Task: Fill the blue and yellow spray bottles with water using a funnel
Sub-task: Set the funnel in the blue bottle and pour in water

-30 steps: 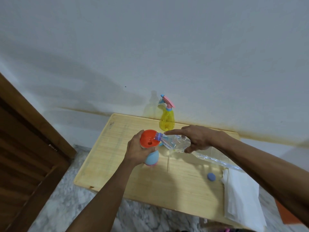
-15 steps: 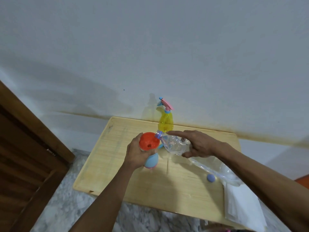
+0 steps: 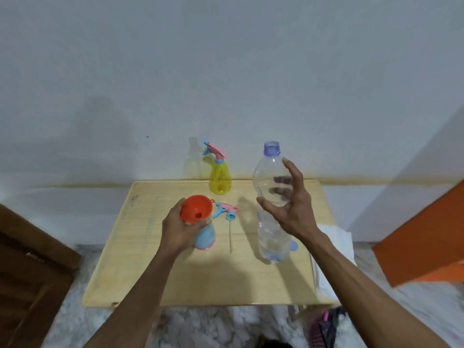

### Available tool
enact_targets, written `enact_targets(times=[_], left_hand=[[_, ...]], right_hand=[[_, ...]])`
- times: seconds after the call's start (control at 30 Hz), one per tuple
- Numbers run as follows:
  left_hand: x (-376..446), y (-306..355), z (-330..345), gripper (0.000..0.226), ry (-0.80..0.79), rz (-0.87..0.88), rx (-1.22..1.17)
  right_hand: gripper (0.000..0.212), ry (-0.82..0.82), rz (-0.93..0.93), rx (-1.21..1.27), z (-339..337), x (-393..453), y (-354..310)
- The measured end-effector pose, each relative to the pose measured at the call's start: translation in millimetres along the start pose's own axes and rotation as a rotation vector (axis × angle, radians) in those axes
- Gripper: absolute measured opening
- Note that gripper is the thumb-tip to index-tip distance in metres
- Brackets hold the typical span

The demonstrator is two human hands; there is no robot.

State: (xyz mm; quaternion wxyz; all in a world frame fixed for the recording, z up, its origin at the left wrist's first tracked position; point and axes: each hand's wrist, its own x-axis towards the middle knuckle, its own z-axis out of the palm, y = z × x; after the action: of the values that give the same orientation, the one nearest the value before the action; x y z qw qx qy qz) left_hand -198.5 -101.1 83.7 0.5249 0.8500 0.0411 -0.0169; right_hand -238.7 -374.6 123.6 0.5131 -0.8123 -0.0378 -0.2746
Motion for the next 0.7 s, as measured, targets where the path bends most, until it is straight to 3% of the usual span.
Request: enact_targets(times=[0.2,0.7], left_hand=[[-1,-2,1,0.107,0.002,-0.027,0.033],[-4,-4,13,0.091,0.049,-0.043,-0.060]], right_hand=[[0.111,0.127,0.106,-0.062,1,-26,17],[0.111,0.205,0.149,-0.081,-2,-41,41]])
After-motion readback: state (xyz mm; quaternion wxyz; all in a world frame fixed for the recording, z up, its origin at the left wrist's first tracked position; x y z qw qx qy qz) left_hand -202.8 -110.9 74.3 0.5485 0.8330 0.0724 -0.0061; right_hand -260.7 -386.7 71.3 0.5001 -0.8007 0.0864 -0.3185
